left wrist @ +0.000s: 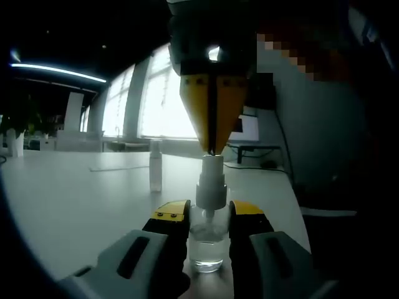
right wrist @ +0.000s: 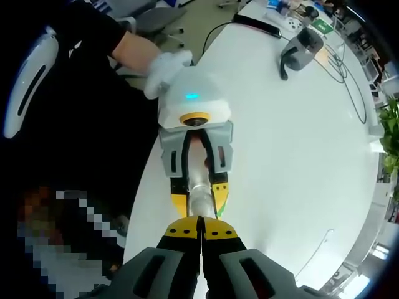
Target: Clamp pump bottle remove cover press pump head put on cover
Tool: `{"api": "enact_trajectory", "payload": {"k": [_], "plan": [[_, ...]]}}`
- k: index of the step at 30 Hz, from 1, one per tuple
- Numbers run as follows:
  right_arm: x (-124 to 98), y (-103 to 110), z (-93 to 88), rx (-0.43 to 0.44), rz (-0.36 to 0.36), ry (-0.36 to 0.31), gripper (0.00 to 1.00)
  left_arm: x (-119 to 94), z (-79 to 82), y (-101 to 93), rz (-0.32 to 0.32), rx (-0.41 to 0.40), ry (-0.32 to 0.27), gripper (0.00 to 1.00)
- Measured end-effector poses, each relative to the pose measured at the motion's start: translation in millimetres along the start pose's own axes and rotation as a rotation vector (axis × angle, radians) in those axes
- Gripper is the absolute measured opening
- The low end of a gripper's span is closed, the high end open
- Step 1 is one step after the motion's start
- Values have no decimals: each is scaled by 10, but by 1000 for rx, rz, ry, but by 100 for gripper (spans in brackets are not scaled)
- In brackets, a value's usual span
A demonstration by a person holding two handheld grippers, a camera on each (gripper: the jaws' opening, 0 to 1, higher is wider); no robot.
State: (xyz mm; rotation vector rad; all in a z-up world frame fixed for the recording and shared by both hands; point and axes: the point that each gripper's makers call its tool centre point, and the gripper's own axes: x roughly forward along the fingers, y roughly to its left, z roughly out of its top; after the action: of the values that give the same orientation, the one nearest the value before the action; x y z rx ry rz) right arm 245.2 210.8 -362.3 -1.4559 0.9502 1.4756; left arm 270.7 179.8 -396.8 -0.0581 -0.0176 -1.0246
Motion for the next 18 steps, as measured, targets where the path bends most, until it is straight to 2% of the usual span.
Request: {"api": "enact_trajectory", "payload": {"k": [5, 12, 18], "plan": [[42, -4, 1, 17, 3, 10, 0, 2, -1, 2, 0, 2, 0, 16], [66, 8, 0, -4, 5, 27, 0, 2, -3, 6, 1, 0, 0, 16], [1, 11, -5, -15, -7, 16, 0, 1, -2, 7, 0, 2, 0, 16]]}}
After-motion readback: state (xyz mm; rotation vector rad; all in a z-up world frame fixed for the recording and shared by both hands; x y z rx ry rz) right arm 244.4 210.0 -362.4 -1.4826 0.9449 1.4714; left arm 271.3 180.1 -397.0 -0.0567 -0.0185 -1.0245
